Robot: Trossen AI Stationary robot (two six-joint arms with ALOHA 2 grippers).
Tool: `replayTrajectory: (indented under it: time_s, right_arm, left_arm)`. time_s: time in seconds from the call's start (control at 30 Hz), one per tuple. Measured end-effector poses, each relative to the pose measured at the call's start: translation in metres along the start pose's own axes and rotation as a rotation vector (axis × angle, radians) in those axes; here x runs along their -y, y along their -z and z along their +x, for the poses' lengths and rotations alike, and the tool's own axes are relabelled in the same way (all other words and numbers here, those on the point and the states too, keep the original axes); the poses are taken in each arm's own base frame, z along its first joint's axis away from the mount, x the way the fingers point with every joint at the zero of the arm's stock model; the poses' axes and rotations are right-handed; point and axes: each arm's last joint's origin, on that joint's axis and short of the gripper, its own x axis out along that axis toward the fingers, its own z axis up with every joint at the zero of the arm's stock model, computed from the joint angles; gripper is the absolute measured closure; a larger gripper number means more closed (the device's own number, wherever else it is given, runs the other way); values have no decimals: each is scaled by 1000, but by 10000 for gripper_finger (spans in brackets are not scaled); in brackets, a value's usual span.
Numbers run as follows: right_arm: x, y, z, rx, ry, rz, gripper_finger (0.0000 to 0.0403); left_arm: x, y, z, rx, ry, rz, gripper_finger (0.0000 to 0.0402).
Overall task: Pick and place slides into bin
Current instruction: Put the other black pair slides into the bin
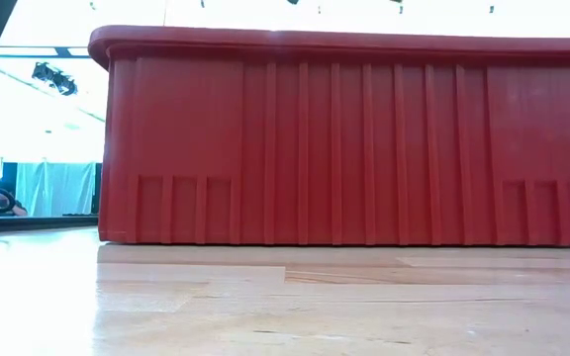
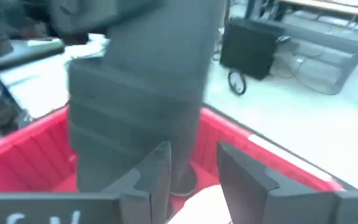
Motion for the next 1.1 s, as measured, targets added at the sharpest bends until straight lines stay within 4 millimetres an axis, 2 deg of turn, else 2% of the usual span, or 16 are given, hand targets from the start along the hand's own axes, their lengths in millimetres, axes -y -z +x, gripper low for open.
replayTrajectory:
  time_s: [0.17, 0.3, 0.53, 0.67, 0.97, 1.1]
  right_arm:
    - [21, -5, -20, 62, -8, 64, 268]
    - [26, -13, -28, 132, -45, 128, 268]
    - [14, -33, -31, 259, -239, 145, 268]
    - [6, -41, -28, 311, -275, 157, 268]
    - [-13, -37, -11, 264, -289, 109, 269]
    - [-15, -34, -8, 236, -281, 90, 269]
  left_arm:
    - [-3, -20, 2, 177, 40, -20, 326]
    - [0, -32, -1, 287, 93, -58, 326]
    - [9, -47, -9, 431, 237, -62, 326]
    - [11, -51, -11, 469, 298, -67, 326]
    - [14, -52, -13, 460, 355, -77, 327]
    - [16, -52, -14, 455, 407, -69, 327]
